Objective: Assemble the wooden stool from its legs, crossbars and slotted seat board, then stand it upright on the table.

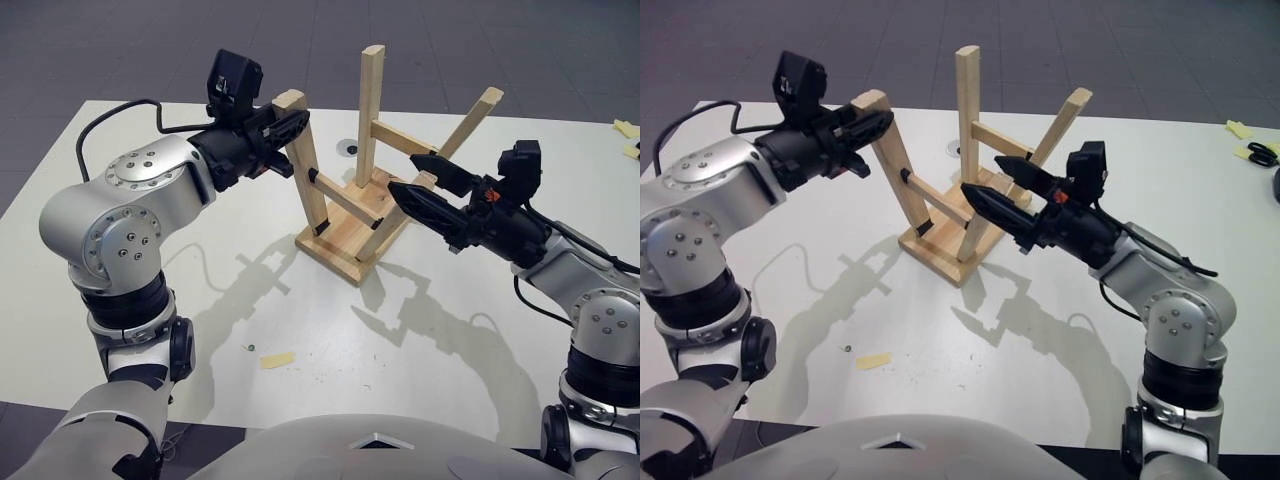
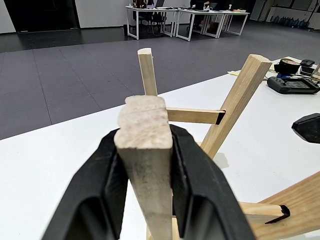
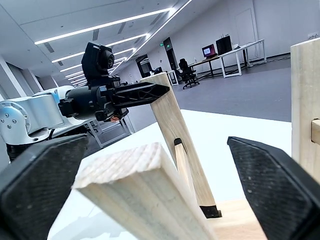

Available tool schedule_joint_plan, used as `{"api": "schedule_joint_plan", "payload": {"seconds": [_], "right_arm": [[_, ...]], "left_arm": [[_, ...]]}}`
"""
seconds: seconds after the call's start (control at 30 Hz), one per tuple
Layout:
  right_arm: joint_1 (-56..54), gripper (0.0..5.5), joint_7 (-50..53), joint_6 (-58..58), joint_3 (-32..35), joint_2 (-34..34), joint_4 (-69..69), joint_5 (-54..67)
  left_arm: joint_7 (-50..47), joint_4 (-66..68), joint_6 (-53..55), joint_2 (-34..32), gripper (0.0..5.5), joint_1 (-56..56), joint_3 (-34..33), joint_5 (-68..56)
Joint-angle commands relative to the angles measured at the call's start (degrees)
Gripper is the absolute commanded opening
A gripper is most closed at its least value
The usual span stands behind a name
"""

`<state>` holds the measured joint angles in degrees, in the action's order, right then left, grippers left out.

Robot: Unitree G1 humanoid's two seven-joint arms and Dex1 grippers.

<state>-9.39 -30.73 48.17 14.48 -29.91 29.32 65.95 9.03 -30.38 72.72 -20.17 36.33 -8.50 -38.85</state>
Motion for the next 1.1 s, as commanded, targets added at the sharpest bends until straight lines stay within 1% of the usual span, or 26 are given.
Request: {"api": "schedule_joint_plan", "payload": {"seconds": [0.03,0.23,0.43,0.67,1.1], "right_arm": [[0.79,4.50,0.50,0.56,1.08,-2.14,1.86,1.75],[1.44,3.52,-0.38,-0.50,-0.79,-3.73,4.59,-0.08],[1.19,2.54,-0.76,-1.72,-2.18,-4.26,3.99,-1.91],[0.93,2.44,-1.09,-2.96,-3.10,-4.33,3.05,-3.07],[0.19,2.42,-1.43,-2.93,-3.97,-4.40,2.36,-2.94]], "left_arm": [[-0.88,-0.49,0.91,0.09,1.03,-2.46,1.30,1.35],[-1.40,-0.96,-1.91,1.53,1.03,-3.51,2.43,2.29],[0.23,-1.19,-9.01,2.31,1.03,-4.64,3.93,3.73],[3.03,-0.90,-18.76,4.02,1.03,-6.87,4.94,5.66],[11.16,5.15,-35.98,4.85,1.03,-18.57,7.11,8.99]]}}
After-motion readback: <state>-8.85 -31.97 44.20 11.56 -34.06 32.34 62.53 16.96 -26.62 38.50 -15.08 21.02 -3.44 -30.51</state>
